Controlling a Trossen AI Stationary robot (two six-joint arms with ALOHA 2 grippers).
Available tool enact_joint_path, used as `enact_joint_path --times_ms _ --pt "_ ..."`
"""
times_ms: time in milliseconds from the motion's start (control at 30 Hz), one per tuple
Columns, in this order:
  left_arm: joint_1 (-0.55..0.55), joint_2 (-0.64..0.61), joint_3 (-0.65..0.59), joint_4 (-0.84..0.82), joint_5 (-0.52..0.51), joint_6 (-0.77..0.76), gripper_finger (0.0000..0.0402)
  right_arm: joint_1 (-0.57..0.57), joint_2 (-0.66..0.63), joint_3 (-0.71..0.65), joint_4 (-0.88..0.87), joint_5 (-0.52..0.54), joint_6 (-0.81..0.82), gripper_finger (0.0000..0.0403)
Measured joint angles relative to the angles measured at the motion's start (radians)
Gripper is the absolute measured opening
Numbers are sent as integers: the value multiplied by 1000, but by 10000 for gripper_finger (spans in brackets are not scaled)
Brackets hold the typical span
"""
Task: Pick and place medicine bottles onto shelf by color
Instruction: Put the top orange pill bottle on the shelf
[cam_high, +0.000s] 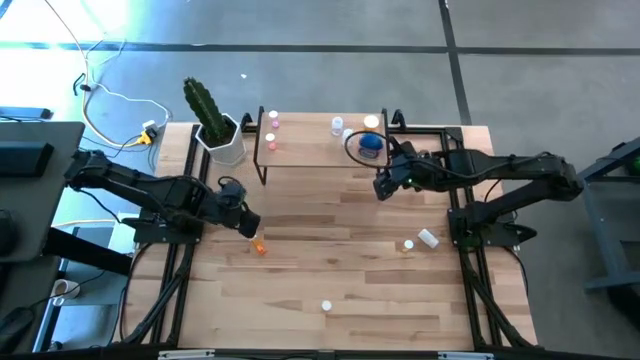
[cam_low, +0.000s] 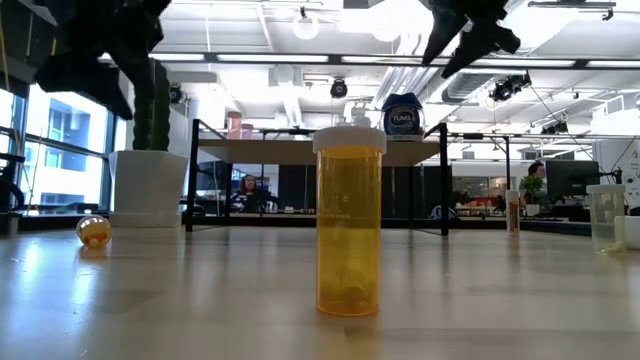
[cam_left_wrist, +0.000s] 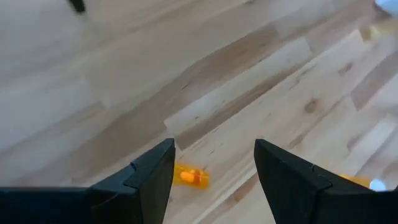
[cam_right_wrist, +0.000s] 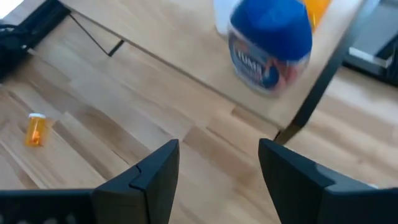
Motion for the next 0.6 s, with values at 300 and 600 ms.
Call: enact_joint_path --times_ms 300,600 --pt "-70 24 -28 5 -43 -282 209 -55 -1 92 -1 0 -261 211" --pt "-143 130 -27 13 -17 -496 209 -119 -1 110 -13 -5 -442 211"
